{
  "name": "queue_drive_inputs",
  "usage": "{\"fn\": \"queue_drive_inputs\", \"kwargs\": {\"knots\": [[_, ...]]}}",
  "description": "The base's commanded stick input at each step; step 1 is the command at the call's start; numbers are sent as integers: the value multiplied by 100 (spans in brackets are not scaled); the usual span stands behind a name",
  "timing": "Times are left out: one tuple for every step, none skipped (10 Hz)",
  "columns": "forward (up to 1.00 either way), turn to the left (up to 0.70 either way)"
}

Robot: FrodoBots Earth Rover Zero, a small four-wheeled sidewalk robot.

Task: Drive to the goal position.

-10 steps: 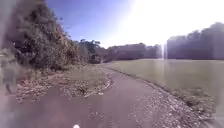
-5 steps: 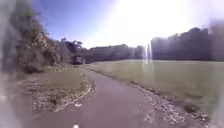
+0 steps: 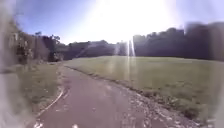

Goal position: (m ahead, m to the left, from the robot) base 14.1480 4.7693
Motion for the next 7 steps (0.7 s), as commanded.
{"fn": "queue_drive_inputs", "kwargs": {"knots": [[100, 2], [100, 2], [100, 26], [100, 31], [100, 37], [100, 40], [100, 40]]}}
